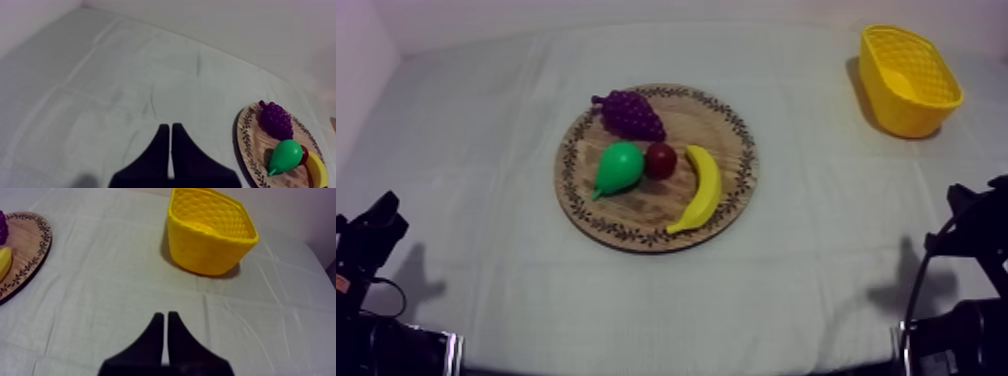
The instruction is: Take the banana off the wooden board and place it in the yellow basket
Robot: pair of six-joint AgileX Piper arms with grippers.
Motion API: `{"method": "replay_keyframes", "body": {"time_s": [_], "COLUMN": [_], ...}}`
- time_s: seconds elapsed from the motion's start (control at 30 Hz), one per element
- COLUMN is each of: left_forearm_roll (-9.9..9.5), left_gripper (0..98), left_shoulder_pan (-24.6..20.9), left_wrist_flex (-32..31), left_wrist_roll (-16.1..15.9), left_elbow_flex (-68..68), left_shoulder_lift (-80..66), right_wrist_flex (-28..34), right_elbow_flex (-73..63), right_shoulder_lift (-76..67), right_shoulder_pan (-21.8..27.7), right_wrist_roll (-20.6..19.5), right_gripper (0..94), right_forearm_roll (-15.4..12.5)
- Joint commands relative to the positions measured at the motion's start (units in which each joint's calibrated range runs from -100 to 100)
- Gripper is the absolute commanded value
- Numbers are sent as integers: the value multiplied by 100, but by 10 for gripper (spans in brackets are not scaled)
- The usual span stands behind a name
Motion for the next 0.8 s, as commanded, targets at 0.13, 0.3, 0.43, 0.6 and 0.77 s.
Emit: {"method": "replay_keyframes", "body": {"time_s": [0.13,0.3,0.43,0.6,0.77], "left_forearm_roll": [-1,-1,-1,-1,-1], "left_gripper": [1,1,1,1,1], "left_shoulder_pan": [-3,-3,-3,-3,-3], "left_wrist_flex": [2,2,2,2,2], "left_wrist_roll": [8,8,8,8,8], "left_elbow_flex": [3,3,3,3,3], "left_shoulder_lift": [-3,-3,-3,-3,-3], "right_wrist_flex": [73,73,73,73,73], "right_elbow_flex": [4,4,4,4,4], "right_shoulder_lift": [4,4,4,4,4], "right_shoulder_pan": [-389,-389,-389,-389,-389], "right_wrist_roll": [-140,-104,-98,-92,-92], "right_gripper": [4,4,4,4,4], "right_forearm_roll": [11,11,11,11,11]}}
